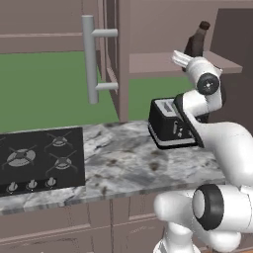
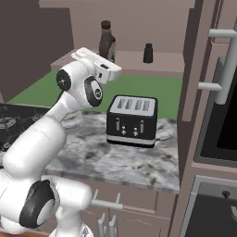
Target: Move the syrup bottle and shaker from the cabinet to the dining counter.
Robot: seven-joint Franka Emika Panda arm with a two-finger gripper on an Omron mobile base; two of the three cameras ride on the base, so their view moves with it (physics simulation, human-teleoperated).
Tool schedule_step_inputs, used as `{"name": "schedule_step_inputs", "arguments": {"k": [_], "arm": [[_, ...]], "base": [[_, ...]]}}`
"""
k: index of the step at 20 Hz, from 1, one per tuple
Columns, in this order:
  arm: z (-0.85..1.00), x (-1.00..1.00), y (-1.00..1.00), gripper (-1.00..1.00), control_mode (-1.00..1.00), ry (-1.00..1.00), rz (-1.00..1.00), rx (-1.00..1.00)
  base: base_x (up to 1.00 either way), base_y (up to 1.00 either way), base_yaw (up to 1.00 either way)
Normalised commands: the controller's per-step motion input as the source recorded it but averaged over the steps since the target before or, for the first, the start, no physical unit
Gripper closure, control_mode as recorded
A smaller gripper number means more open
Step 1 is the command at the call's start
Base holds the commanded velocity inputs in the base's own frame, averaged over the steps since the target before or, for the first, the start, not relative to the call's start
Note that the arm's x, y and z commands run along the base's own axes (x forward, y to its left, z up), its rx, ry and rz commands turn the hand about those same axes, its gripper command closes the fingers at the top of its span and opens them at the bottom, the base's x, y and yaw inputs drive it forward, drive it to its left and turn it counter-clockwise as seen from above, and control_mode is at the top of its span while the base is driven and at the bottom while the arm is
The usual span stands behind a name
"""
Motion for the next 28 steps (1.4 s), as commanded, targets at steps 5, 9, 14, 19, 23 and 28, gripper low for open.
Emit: {"name": "schedule_step_inputs", "arguments": {"k": [5, 9, 14, 19, 23, 28], "arm": [[0.28, -1.0, 0.02, 1.0, -1.0, 0.01, 0.25, -0.28], [0.21, -1.0, 0.0, 1.0, -1.0, 0.02, 0.29, -0.24], [0.21, -0.98, 0.0, 1.0, -1.0, 0.04, 0.26, -0.18], [0.18, -0.73, 0.0, 1.0, -1.0, 0.01, 0.13, -0.15], [0.01, -0.44, 0.04, 1.0, -1.0, 0.06, 0.08, -0.15], [0.0, -0.12, 0.12, 1.0, -1.0, 0.17, 0.01, -0.09]], "base": [[0.0, 0.0, 0.0], [0.0, 0.0, 0.0], [0.0, 0.0, 0.0], [0.0, 0.0, 0.0], [0.0, 0.0, 0.0], [0.0, 0.0, 0.0]]}}
